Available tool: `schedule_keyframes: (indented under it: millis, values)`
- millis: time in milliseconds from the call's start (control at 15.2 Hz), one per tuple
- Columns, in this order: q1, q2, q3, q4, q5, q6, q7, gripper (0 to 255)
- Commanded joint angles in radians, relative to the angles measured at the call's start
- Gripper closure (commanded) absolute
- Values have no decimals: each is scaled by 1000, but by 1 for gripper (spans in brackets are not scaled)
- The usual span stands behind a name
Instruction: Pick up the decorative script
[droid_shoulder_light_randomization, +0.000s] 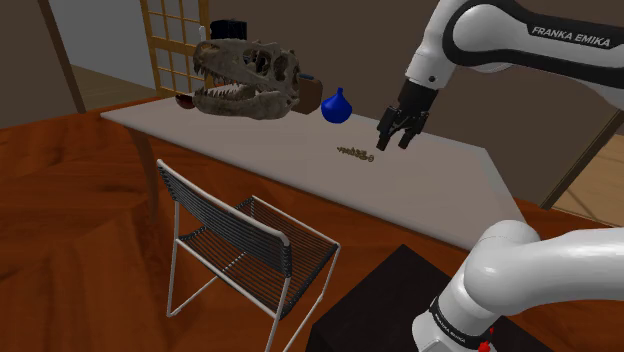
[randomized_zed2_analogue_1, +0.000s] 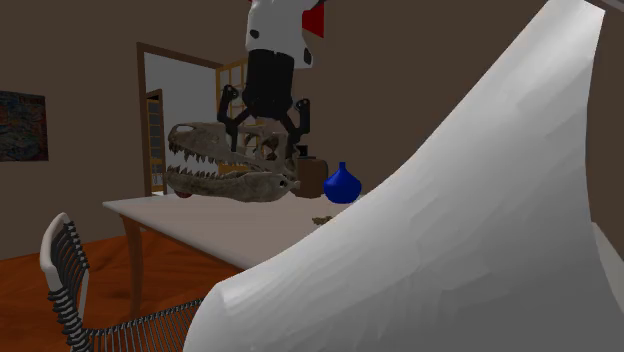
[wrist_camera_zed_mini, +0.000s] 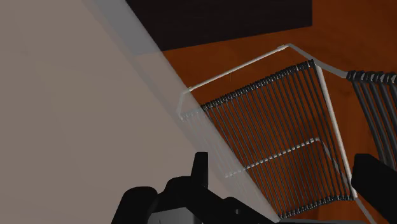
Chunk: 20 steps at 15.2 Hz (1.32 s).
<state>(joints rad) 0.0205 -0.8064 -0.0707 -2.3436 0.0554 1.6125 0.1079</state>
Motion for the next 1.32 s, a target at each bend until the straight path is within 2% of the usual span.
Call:
schedule_keyframes:
  millis: [0,660,990,1254]
  values:
    - [0,0,0,0,0,0,0,0]
    - [-14,240,-172,30,-94,210,-248,0]
    - [-9,398,-254,97,-99,304,-374,0]
    - [-4,540,-315,175,-76,366,-481,0]
